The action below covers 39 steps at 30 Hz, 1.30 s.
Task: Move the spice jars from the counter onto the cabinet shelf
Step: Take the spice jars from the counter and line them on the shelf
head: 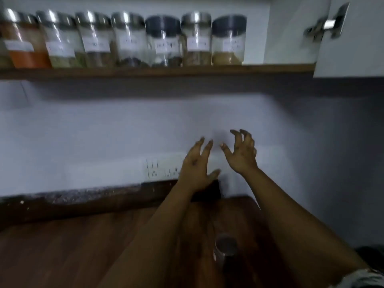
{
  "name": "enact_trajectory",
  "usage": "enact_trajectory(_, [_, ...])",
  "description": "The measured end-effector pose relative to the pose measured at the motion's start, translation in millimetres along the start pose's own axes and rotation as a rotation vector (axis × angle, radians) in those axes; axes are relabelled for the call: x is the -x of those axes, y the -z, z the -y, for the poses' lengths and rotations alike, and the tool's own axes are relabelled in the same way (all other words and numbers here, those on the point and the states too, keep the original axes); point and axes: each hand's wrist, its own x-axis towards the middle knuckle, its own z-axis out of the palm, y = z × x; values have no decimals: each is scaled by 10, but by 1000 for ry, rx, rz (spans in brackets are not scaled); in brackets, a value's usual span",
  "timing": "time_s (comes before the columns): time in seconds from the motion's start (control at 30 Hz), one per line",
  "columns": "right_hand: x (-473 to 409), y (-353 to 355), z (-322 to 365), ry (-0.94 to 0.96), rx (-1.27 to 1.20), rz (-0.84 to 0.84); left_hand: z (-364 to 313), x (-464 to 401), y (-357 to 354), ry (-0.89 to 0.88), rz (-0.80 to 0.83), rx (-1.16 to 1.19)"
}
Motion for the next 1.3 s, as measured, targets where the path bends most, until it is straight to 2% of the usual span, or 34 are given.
enact_trajectory(0.07, [390,-286,-205,-184,-36,218,84,537,-378,157,212,65])
enact_trajectory(0.13, [793,-510,-396,-289,-8,368,209,1049,-678,282,392,59])
enact_trajectory(0.2, [1232,-719,-562,-297,104,485,345,1523,-894,368,491,56])
enact_trajectory(0.3, [1840,-963,-756,-382,162,818,481,2034,-1076,526,625,88])
enact_trajectory(0.37, [2091,-1068,-868,-311,262,933,528,2236,-1130,609,684,137])
enact_trajectory(0.6, [1999,-1140,-966,-324,286,1015,579,2566,-1198,742,652,257])
enact_trajectory(0.7, [1893,-1069,-904,-389,194,909,536,2689,-1197,727,646,290])
enact_trajectory(0.77, [1807,-1033,-775,-388,189,853,466,2699,-1175,712,572,322])
enact_trajectory(0.93, [1569,-939,-213,-282,215,948,249,2408,-1007,674,255,481])
enact_trajectory(1.0, [1525,-885,-54,-237,181,956,236,2289,-883,734,151,499])
enact_trajectory(1.07, [1483,-831,39,-157,87,991,314,2223,-734,772,193,621])
enact_trajectory(1.13, [1464,-759,114,-97,-105,1012,415,2184,-600,748,315,772])
enact_trajectory(1.2, [1489,-731,166,-89,-264,926,417,2159,-493,661,317,732])
enact_trajectory(1.3, [1583,-793,272,-195,-356,738,330,2147,-408,539,118,471])
